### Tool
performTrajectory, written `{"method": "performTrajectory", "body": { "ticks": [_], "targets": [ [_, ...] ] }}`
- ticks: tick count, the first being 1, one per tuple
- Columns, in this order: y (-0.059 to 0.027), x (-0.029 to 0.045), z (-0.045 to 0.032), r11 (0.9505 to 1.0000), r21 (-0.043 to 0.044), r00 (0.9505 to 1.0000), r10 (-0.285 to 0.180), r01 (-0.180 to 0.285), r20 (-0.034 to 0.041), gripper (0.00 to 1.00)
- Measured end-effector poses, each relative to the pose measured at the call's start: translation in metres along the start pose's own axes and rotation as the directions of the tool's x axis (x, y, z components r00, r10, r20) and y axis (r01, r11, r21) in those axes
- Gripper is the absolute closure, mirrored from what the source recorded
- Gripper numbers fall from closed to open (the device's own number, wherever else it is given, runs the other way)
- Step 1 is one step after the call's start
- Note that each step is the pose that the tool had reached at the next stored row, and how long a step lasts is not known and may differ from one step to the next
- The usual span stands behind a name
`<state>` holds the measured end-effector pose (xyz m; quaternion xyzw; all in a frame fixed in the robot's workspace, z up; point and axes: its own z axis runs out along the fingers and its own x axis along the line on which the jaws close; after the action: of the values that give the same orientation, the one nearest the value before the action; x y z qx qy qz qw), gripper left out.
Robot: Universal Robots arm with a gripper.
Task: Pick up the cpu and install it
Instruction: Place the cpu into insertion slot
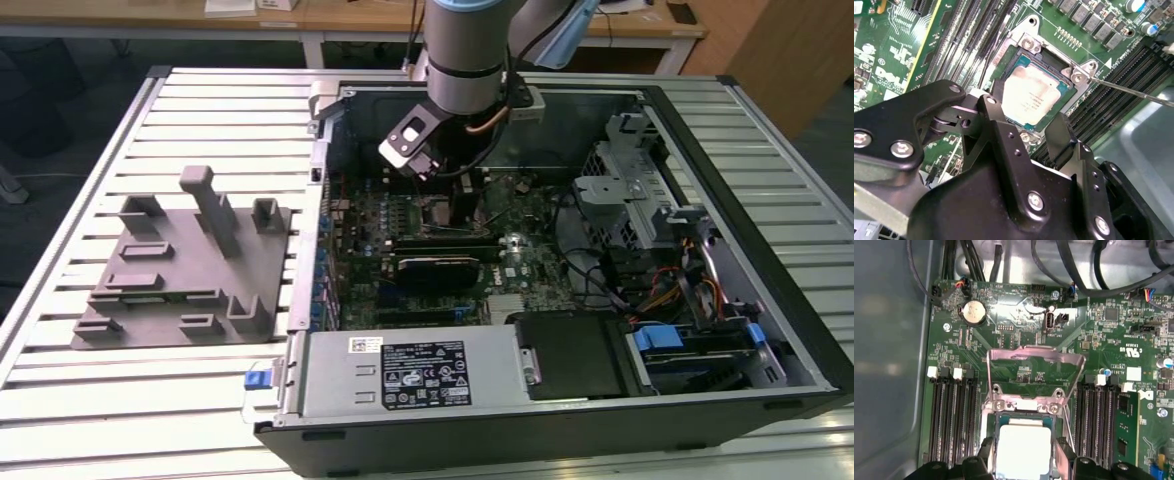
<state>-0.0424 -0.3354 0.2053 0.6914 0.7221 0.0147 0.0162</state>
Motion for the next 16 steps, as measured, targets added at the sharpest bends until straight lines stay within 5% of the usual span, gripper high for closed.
{"method": "performTrajectory", "body": {
  "ticks": [7, 16],
  "targets": [
    [0.0, 0.0, -0.0001, 1.0, 0.0001, 1.0, 0.0, 0.0, 0.0, 0.41],
    [0.0, 0.0, -0.0001, 1.0, 0.0001, 1.0, 0.0, 0.0, -0.0001, 0.77]
  ]
}}
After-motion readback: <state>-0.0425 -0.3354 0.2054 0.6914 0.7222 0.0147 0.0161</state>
